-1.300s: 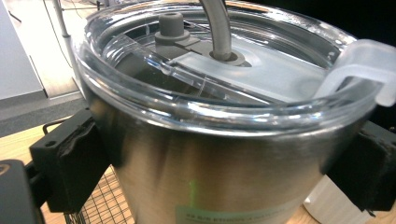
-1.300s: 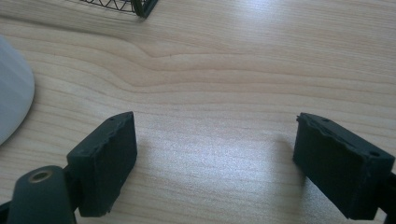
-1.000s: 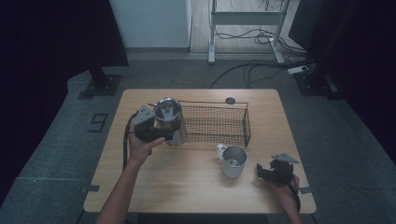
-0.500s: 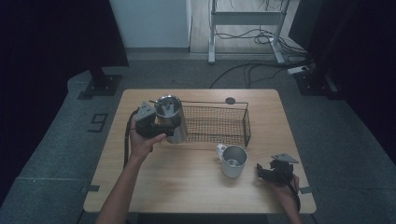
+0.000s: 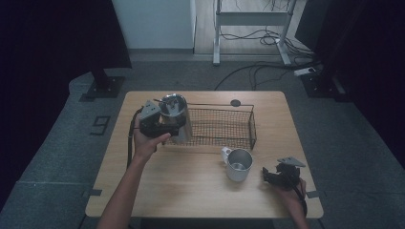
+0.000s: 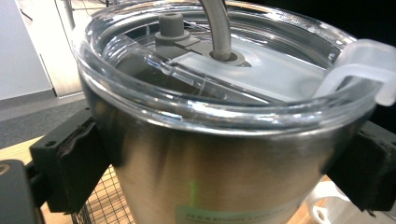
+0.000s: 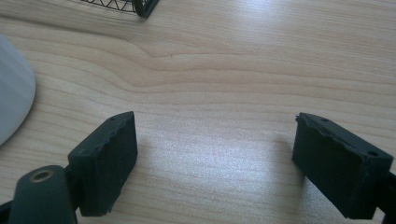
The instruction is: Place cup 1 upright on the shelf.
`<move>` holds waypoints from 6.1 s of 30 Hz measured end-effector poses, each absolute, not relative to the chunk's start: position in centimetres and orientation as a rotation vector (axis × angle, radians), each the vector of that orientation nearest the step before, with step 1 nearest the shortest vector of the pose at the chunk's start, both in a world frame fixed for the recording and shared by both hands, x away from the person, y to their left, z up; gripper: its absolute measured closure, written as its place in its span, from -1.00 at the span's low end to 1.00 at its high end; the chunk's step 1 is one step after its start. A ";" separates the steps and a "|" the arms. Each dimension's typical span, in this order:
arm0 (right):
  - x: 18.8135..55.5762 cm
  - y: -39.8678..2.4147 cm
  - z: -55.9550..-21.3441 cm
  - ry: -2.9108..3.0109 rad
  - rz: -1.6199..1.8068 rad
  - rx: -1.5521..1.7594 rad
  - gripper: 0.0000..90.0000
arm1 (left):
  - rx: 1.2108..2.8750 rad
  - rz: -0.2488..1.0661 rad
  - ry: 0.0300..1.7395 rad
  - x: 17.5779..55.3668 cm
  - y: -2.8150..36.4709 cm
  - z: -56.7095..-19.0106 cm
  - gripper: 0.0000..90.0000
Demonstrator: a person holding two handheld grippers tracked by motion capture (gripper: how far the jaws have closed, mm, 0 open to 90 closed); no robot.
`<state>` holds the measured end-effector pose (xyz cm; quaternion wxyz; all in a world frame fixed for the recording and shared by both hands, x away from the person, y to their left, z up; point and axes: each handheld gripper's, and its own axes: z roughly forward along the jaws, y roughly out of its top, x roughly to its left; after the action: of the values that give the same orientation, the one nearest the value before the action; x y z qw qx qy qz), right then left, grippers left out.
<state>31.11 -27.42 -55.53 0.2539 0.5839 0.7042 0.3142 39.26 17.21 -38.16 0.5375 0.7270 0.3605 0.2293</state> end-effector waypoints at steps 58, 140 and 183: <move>31.1 -27.5 -55.6 1.908 0.854 1.588 -0.70 | 1.752 0.578 0.870 43.9 15.4 -37.2 -0.90; 31.1 -27.5 -55.6 1.909 0.853 1.589 -0.69 | 1.861 0.554 1.029 48.0 13.8 -45.1 -0.90; 31.1 -27.5 -55.5 1.908 0.854 1.590 -0.69 | 1.822 0.541 1.033 47.0 14.1 -45.8 -1.00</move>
<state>31.12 -27.47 -55.55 0.2547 0.5854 0.7026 0.3143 46.96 14.07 -45.78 0.4702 0.7434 0.4214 0.2208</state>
